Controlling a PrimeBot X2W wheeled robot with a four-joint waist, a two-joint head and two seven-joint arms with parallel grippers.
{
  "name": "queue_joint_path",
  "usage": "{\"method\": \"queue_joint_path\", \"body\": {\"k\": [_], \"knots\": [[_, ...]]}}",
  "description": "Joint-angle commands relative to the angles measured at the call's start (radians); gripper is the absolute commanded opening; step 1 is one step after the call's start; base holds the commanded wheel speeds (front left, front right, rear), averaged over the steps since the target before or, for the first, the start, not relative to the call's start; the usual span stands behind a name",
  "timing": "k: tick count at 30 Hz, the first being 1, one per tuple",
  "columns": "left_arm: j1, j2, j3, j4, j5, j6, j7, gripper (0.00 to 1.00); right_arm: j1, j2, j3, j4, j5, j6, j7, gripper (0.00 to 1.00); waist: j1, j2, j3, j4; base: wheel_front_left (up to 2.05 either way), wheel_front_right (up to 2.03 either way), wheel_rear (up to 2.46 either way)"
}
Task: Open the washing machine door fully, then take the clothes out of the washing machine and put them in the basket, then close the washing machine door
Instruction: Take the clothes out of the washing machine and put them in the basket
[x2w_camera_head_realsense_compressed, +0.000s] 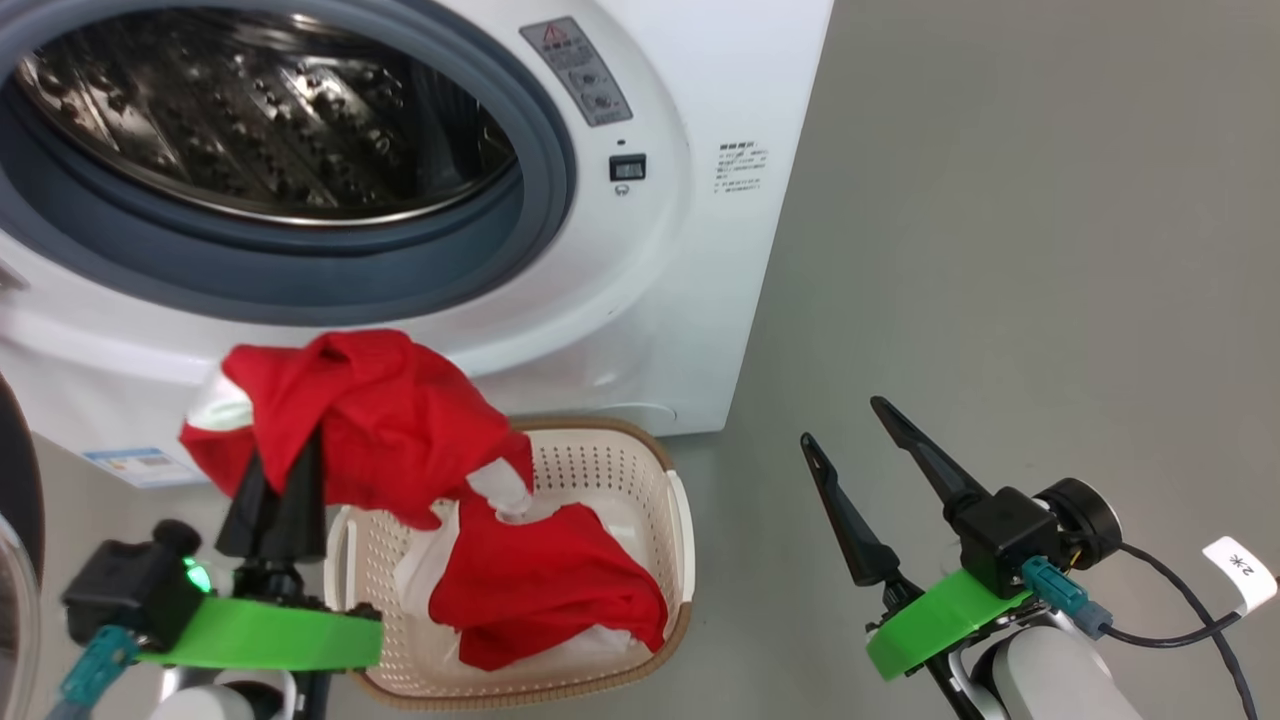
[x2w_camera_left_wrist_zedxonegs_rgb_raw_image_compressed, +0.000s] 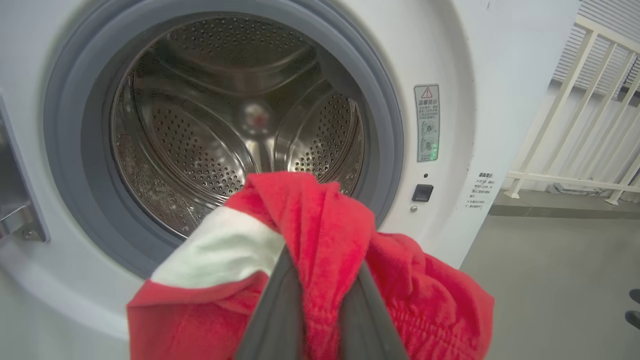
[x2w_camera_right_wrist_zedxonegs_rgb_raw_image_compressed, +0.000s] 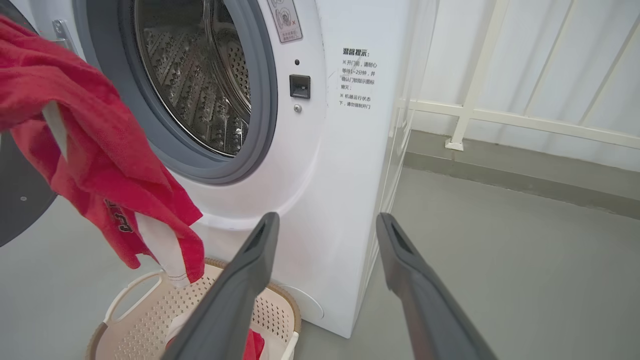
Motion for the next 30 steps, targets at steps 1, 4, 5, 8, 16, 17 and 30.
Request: {"method": "queue_joint_path", "body": {"k": [1, 4, 5, 8, 16, 17, 30], "knots": [[-0.026, 0.013, 0.022, -0.008, 0.001, 0.005, -0.002, 0.0, -0.015, 0.003, 0.024, -0.021, 0.006, 0.006, -0.006, 1.0, 0.0, 0.0, 0.022, 0.003, 0.0, 0.0, 0.0], [-0.048, 0.01, 0.008, 0.04, -0.006, 0.005, 0.005, 0.0, -0.025, 0.003, 0.03, -0.021, 0.006, 0.006, -0.006, 1.0, 0.0, 0.0, 0.05, 0.004, 0.0, 0.0, 0.0], [-0.056, 0.009, 0.005, 0.059, -0.01, 0.005, 0.007, 0.0, -0.03, 0.003, 0.032, -0.023, 0.006, 0.006, -0.006, 1.0, 0.0, 0.0, 0.061, 0.003, 0.0, 0.0, 0.0], [-0.086, 0.008, 0.004, 0.113, -0.019, 0.004, 0.002, 0.0, -0.047, 0.003, 0.037, -0.027, 0.009, 0.006, -0.006, 1.0, 0.0, 0.0, 0.092, -0.001, 0.0, 0.0, 0.0], [-0.163, 0.015, -0.005, 0.326, -0.037, 0.0, -0.013, 0.0, -0.079, 0.003, 0.039, -0.025, 0.003, 0.006, -0.006, 1.0, 0.0, 0.0, 0.148, -0.012, 0.0, 0.0, 0.0], [-0.174, 0.016, -0.006, 0.357, -0.039, -0.001, -0.014, 0.0, -0.082, 0.003, 0.039, -0.024, 0.001, 0.006, -0.006, 1.0, 0.0, 0.0, 0.153, -0.014, 0.0, 0.0, 0.0], [-0.345, 0.025, -0.057, 0.744, -0.113, -0.008, -0.022, 0.0, -0.121, 0.003, 0.057, -0.02, -0.005, 0.006, -0.006, 1.0, 0.0, 0.0, 0.227, -0.038, 0.0, 0.0, 0.0]]}}
